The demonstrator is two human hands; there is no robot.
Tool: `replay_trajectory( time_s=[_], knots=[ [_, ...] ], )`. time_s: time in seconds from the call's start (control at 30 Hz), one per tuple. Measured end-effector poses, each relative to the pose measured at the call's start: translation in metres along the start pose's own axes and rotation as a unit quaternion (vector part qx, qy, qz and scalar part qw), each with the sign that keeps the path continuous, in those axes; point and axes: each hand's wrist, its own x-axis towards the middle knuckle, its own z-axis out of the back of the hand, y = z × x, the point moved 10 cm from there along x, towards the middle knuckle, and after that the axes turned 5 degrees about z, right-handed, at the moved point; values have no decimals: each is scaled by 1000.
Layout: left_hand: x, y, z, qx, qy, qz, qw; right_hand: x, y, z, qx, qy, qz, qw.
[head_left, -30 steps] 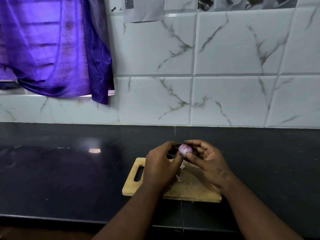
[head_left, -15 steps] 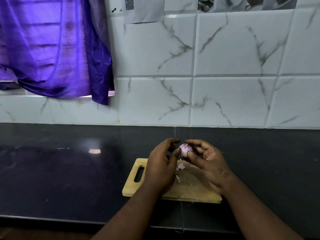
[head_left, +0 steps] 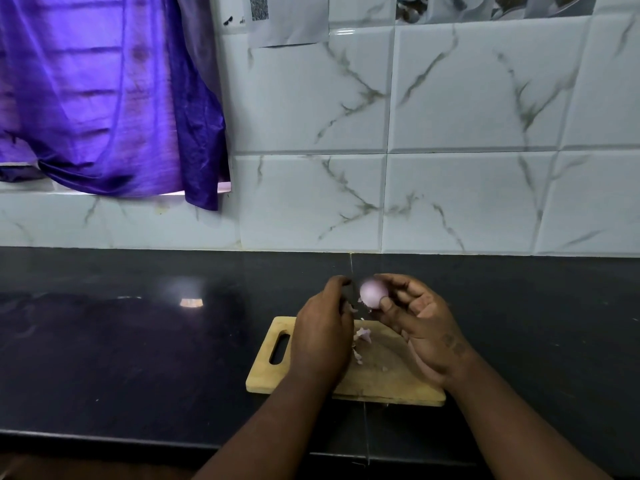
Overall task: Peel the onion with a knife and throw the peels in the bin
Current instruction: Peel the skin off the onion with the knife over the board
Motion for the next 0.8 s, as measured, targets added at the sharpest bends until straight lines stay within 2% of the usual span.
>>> replay_trajectory(
  time_s=[0.1, 0.23, 0.47, 0.8],
  knots=[
    [1, 9, 2, -1, -1, 31, 1000, 0, -4, -2, 34, 5, -23, 999],
    [-1, 0, 5, -25, -5, 14, 1000, -1, -12, -3, 21, 12, -53, 998],
    [-3, -12, 7, -53, -4, -38, 998, -3, 4, 4, -138, -5, -4, 990],
    [-3, -16, 9, -61, -18, -72, 995, -1, 6, 0, -203, 4, 15, 979]
  ],
)
